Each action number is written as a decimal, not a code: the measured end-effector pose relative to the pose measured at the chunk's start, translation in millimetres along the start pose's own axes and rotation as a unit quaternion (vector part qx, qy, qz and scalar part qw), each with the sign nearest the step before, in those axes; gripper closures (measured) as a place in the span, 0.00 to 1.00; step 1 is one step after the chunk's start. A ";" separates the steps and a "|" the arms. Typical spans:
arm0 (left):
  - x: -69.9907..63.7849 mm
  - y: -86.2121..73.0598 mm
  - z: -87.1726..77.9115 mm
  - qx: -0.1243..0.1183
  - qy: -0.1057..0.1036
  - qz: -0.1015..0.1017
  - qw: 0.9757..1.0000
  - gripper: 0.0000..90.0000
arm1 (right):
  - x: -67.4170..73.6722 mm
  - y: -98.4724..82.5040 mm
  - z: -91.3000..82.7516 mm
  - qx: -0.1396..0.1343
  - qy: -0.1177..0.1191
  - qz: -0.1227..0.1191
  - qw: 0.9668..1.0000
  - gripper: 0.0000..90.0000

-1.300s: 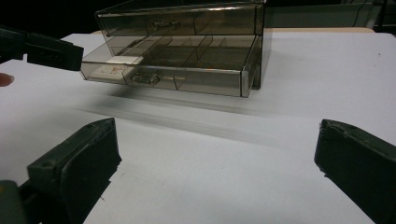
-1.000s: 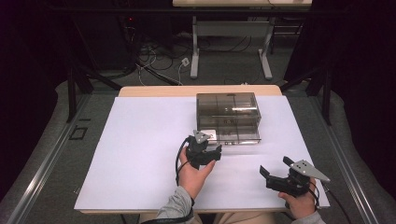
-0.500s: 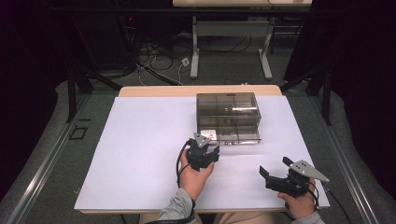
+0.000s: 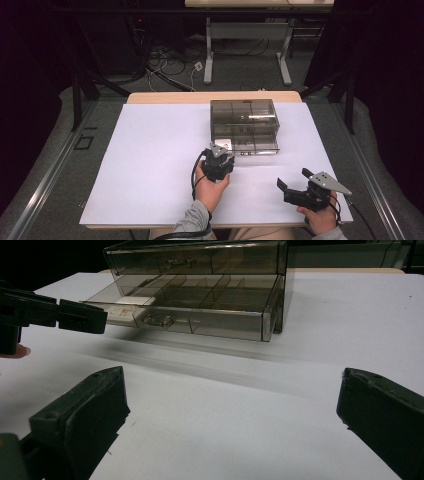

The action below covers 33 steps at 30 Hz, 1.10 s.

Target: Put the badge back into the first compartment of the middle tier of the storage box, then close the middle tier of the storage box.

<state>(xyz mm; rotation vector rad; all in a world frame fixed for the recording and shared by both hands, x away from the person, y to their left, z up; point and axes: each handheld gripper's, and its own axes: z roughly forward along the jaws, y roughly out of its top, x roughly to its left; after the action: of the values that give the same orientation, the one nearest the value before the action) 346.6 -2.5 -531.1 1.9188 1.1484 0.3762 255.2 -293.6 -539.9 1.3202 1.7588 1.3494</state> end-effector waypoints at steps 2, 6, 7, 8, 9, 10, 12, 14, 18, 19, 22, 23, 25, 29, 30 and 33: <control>0.2 0.1 0.5 0.002 0.002 0.001 1.000 0.86 | 0.5 -0.2 0.7 -0.003 0.000 0.002 1.000 0.00; 0.2 -0.2 2.6 -0.001 0.002 -0.005 1.000 0.91 | 0.5 -0.5 1.1 -0.003 0.002 0.000 1.000 0.00; 0.3 -0.1 3.5 -0.001 -0.001 -0.008 1.000 0.92 | 0.3 -0.6 1.2 -0.003 0.003 -0.001 1.000 0.00; 0.5 0.0 3.8 0.000 -0.001 -0.008 1.000 0.94 | 0.2 -0.7 1.2 -0.001 0.003 -0.001 1.000 0.00; 0.9 -0.2 4.4 0.000 -0.002 -0.009 1.000 0.95 | 0.3 -0.6 1.1 0.000 0.002 -0.001 1.000 0.00; 1.5 -0.2 4.5 0.006 -0.005 -0.011 1.000 0.97 | 0.3 -0.7 1.1 0.001 0.002 -0.001 1.000 0.00; 2.2 -1.0 5.5 0.010 -0.007 -0.016 1.000 0.99 | 0.7 -0.7 1.1 0.001 0.003 0.000 1.000 0.00; 1.7 -1.4 7.1 0.011 -0.008 -0.020 1.000 1.00 | 0.6 -0.7 1.2 0.001 0.003 0.000 1.000 0.00; 1.5 -0.5 9.9 0.015 -0.008 -0.020 1.000 1.00 | 1.0 -1.0 1.5 -0.001 0.003 0.000 1.000 0.00; 1.9 -0.1 10.4 0.017 -0.008 -0.018 1.000 1.00 | 0.9 -0.9 1.4 0.000 0.002 0.000 1.000 0.00; 1.7 0.3 12.9 0.023 -0.007 -0.019 1.000 1.00 | 1.0 -1.0 1.5 0.000 0.003 0.000 1.000 0.00; 1.2 0.4 14.2 0.022 -0.008 -0.024 0.999 1.00 | 1.1 -1.0 1.5 -0.001 0.004 0.000 1.000 0.00; 1.3 1.0 15.8 0.026 -0.008 -0.020 0.999 1.00 | 1.2 -0.8 1.5 0.000 0.004 0.001 1.000 0.00; 1.0 2.5 19.0 0.031 -0.009 -0.017 0.999 1.00 | 1.6 -1.1 2.0 -0.001 0.004 0.001 1.000 0.00; 1.1 2.9 19.3 0.032 -0.008 -0.017 0.999 1.00 | 1.7 -1.0 2.1 -0.002 0.005 0.000 1.000 0.00; 0.6 3.8 22.0 0.036 -0.011 -0.028 0.999 1.00 | 1.5 -0.6 2.2 -0.003 0.005 -0.001 1.000 0.00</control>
<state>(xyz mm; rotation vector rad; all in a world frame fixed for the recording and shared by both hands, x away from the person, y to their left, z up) 362.8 -14.1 -541.3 1.9431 1.2143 0.2861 256.3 -291.3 -541.0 1.3105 1.7617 1.3607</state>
